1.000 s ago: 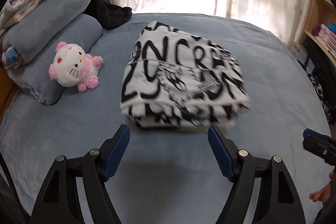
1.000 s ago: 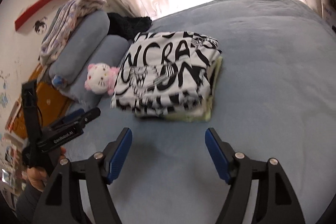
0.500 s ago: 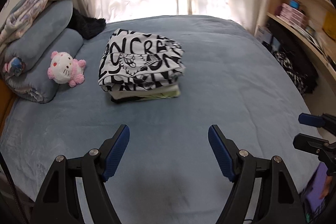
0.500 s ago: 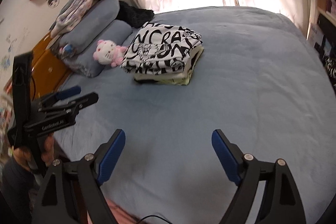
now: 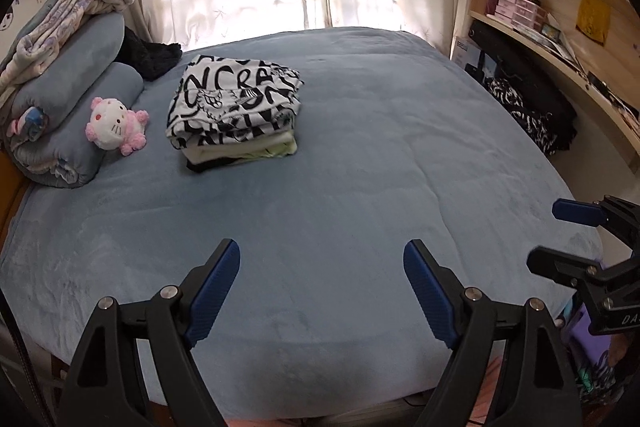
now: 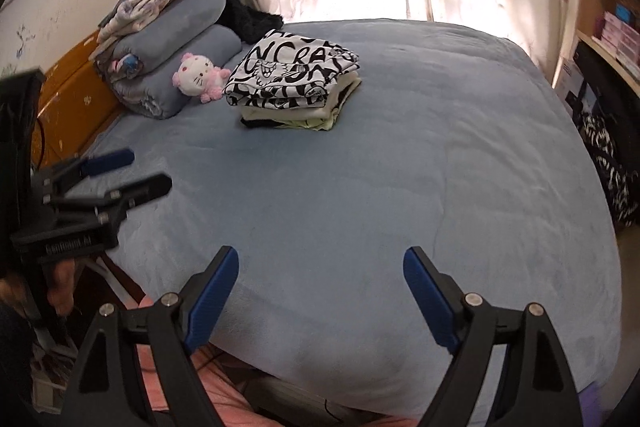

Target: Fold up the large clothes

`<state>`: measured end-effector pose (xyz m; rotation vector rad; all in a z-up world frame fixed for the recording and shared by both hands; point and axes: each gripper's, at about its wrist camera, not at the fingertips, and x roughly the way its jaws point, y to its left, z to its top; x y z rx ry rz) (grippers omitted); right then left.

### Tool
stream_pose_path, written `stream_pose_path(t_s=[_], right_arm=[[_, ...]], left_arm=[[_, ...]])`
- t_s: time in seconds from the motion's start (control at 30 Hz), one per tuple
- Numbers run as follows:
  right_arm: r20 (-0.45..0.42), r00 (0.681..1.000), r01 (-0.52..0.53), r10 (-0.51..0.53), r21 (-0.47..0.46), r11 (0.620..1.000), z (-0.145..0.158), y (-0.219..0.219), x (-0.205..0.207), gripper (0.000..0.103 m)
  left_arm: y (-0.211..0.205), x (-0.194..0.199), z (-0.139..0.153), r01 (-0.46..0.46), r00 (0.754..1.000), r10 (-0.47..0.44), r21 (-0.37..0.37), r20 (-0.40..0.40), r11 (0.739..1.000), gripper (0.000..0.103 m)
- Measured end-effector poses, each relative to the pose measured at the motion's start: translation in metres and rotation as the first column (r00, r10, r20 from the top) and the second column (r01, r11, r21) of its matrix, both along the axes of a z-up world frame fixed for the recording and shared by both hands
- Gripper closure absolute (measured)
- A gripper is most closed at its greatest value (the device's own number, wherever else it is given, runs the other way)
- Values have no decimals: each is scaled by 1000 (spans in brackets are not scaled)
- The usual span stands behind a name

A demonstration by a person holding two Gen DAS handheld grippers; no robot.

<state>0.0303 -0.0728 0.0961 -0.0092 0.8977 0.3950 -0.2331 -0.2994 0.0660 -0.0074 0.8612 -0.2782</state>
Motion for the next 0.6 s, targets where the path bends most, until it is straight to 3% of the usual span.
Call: stream_pose_path(t_s=[0.2,0.4,0.6], right_arm=[[19,994,108,-109,26,994,-30,-19,-13,18],[24,984,177,-179,65,982,-57,-29,-20,18],[20,980,196,-198,78,977,-71,-29,-17,18]], left_arm=[[-15,-17,-30,-55,998,55,-58,0,997,20],[-20,-20,-62,-143,989,137,-144,-47,979,20],[-25,-17,-87,-187,981,181,-90,-66,978,20]])
